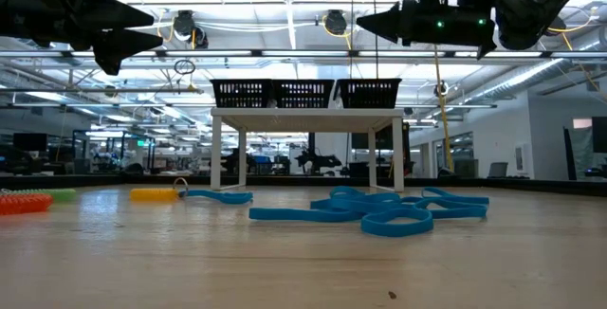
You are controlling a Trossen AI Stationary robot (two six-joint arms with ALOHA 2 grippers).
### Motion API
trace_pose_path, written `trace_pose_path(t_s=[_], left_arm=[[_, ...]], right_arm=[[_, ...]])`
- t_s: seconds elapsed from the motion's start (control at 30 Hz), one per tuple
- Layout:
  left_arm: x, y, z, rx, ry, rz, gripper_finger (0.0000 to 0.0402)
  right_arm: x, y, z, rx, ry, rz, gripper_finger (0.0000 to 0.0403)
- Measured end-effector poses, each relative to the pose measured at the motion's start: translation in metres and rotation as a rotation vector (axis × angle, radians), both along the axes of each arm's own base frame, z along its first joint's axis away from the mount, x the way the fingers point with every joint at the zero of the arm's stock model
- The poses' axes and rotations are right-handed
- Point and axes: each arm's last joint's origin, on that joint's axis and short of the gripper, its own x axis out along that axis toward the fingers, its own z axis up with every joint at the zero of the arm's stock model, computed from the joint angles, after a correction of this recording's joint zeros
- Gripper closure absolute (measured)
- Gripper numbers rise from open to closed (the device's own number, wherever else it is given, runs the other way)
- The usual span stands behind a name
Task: Pick & Place Office Desk Supplies
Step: Put the blue rubber band into the middle black bin
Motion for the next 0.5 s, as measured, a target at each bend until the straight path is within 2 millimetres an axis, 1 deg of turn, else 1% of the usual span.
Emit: trace_pose_path(t_s=[0.1, 0.2, 0.3, 0.4, 0.5], left_arm=[[0.000, 0.000, 0.000, 0.000, 0.000, 0.000, 0.0185], [0.000, 0.000, 0.000, 0.000, 0.000, 0.000, 0.0185], [0.000, 0.000, 0.000, 0.000, 0.000, 0.000, 0.0186], [0.000, 0.000, 0.000, 0.000, 0.000, 0.000, 0.0185], [0.000, 0.000, 0.000, 0.000, -0.001, 0.000, 0.0185]], right_arm=[[0.004, 0.014, 0.004, 0.033, -0.019, 0.072, 0.0188], [0.006, 0.037, 0.012, 0.014, -0.037, 0.158, 0.0188], [0.005, 0.061, 0.020, -0.013, -0.039, 0.230, 0.0188], [0.000, 0.078, 0.028, 0.076, -0.021, 0.227, 0.0188], [-0.004, 0.089, 0.041, 0.192, 0.094, 0.190, 0.0188]])
